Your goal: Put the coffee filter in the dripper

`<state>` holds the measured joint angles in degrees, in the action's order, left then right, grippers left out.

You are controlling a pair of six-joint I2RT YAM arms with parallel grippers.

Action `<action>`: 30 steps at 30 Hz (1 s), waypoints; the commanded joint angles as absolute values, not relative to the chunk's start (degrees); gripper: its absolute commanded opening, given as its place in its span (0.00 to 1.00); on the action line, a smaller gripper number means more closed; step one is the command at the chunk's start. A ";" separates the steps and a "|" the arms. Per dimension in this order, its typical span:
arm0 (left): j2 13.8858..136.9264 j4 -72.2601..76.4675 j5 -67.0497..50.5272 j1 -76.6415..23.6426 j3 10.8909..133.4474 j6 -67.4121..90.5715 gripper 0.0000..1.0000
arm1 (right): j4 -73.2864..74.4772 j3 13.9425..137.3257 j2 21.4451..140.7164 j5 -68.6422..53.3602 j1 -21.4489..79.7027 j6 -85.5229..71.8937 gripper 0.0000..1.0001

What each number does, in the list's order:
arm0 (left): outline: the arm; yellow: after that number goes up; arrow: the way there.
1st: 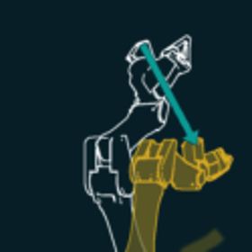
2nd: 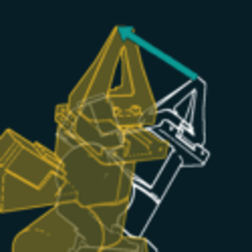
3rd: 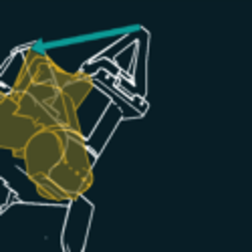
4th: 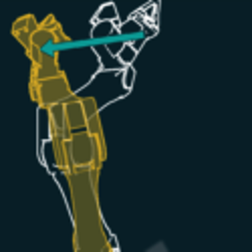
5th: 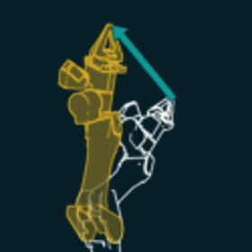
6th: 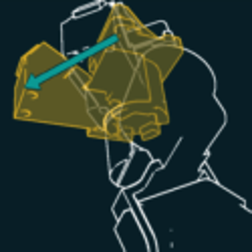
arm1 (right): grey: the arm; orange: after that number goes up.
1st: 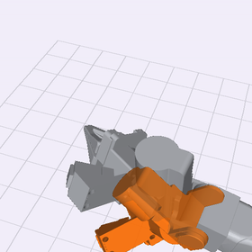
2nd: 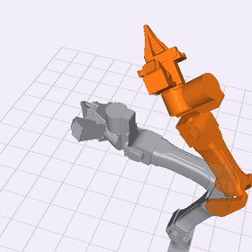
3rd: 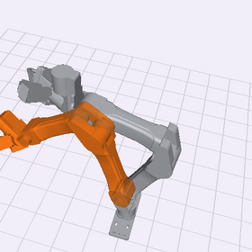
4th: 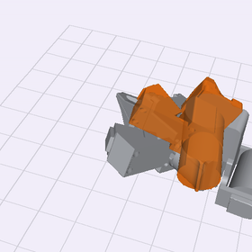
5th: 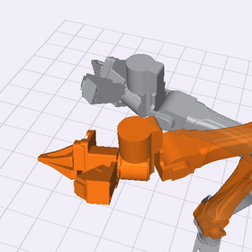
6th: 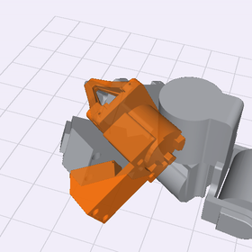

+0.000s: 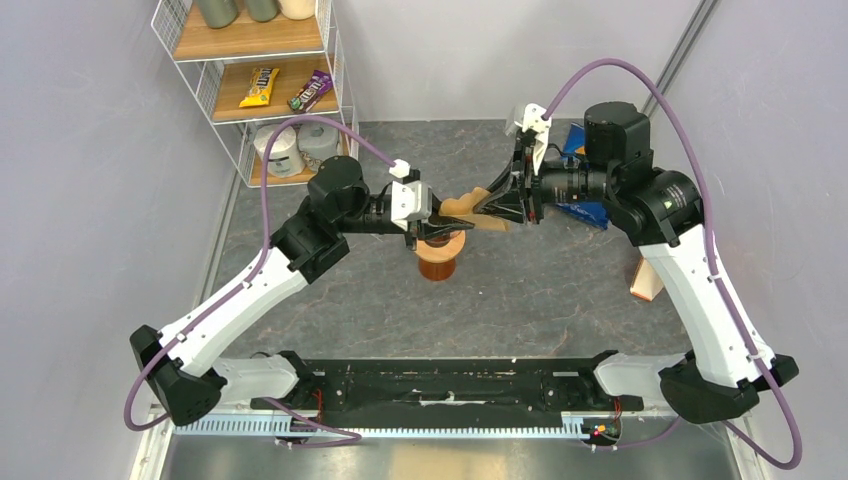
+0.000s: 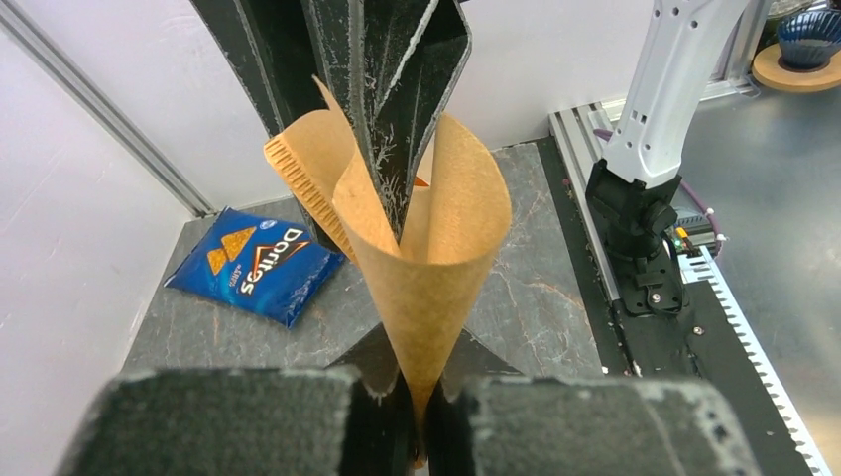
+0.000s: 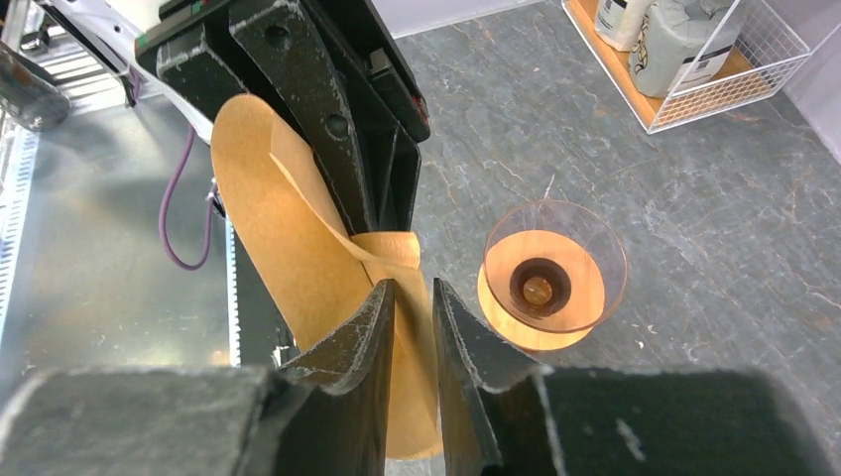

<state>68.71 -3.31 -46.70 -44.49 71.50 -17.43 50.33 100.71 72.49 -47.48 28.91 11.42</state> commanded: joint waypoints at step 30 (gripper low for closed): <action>64.43 -11.38 -44.06 -43.94 67.66 -26.12 0.48 | 49.10 102.58 70.98 -46.65 28.57 9.33 0.00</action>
